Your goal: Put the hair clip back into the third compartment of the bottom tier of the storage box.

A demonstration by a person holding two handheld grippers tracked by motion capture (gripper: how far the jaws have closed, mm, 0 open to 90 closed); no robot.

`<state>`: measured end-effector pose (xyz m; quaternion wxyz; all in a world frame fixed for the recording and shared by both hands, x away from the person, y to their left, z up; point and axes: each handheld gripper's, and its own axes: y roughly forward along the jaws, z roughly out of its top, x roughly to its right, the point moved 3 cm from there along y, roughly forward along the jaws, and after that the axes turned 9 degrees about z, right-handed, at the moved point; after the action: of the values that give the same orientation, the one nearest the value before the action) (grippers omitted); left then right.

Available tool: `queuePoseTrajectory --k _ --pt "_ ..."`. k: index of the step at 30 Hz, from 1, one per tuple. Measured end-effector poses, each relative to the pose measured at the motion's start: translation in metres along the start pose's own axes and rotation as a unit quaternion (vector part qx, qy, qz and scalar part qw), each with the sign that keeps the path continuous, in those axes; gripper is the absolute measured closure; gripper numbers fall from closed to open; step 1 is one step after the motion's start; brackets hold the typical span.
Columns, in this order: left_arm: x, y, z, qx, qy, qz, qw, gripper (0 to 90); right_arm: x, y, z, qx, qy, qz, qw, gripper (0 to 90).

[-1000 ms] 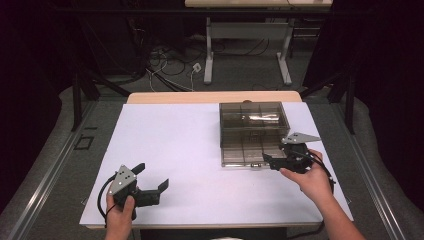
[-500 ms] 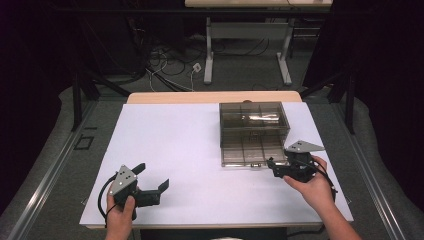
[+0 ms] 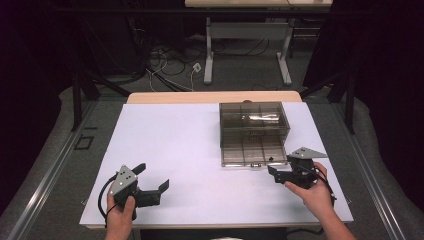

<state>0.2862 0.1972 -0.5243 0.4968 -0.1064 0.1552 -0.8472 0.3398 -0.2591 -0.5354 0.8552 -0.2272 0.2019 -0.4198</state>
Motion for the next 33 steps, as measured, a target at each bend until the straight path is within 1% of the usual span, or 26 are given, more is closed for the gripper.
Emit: queuePoseTrajectory --k 3,6,8,10,12,18,21,22,23,26,27,31,33 --pt "0.000 0.000 0.000 0.000 0.001 0.000 1.0000 0.4 -0.001 0.004 -0.003 -0.004 -0.004 0.002 1.0000 12.7" --pt "0.000 0.000 0.000 0.000 0.001 0.000 1.0000 0.4 -0.002 0.008 -0.005 -0.014 -0.006 0.004 0.9999 5.8" --pt "0.000 0.000 0.000 0.000 0.001 0.000 1.0000 0.4 -0.002 0.012 -0.008 -0.023 -0.012 0.004 0.9997 0.5" --pt "0.000 0.000 0.000 0.000 0.002 0.000 1.0000 0.4 -0.002 0.013 -0.009 -0.031 -0.014 0.001 0.9994 0.0" --pt "0.000 0.000 0.000 0.000 0.002 0.000 1.0000 0.4 -0.002 0.014 -0.011 -0.037 -0.012 -0.002 0.9993 0.0" --pt "0.000 0.000 0.000 0.002 0.004 0.000 1.0000 0.4 -0.003 0.019 -0.015 -0.048 -0.024 -0.011 0.9985 0.3" --pt "0.000 0.000 0.000 0.002 0.004 -0.001 1.0000 0.4 -0.004 0.022 -0.016 -0.050 -0.037 -0.018 0.9979 1.2" --pt "0.000 0.000 0.001 0.002 0.004 -0.001 1.0000 0.4 -0.005 0.023 -0.017 -0.053 -0.040 -0.018 0.9976 1.6" --pt "0.000 0.000 0.001 0.002 0.004 -0.001 1.0000 0.4 -0.006 0.023 -0.017 -0.057 -0.037 -0.019 0.9975 3.0" --pt "0.000 0.000 0.001 0.003 0.005 -0.001 1.0000 0.4 -0.008 0.023 -0.017 -0.050 -0.036 -0.016 0.9980 10.5" --pt "0.000 0.000 0.001 0.003 0.005 -0.002 1.0000 0.4 -0.008 0.024 -0.017 -0.047 -0.038 -0.015 0.9980 11.7" --pt "0.000 0.000 0.001 0.003 0.005 -0.002 1.0000 0.4 -0.008 0.026 -0.016 -0.048 -0.044 -0.013 0.9978 17.1" --pt "0.000 0.000 0.001 0.003 0.005 -0.002 1.0000 0.4 -0.008 0.027 -0.016 -0.049 -0.040 -0.011 0.9980 23.0"
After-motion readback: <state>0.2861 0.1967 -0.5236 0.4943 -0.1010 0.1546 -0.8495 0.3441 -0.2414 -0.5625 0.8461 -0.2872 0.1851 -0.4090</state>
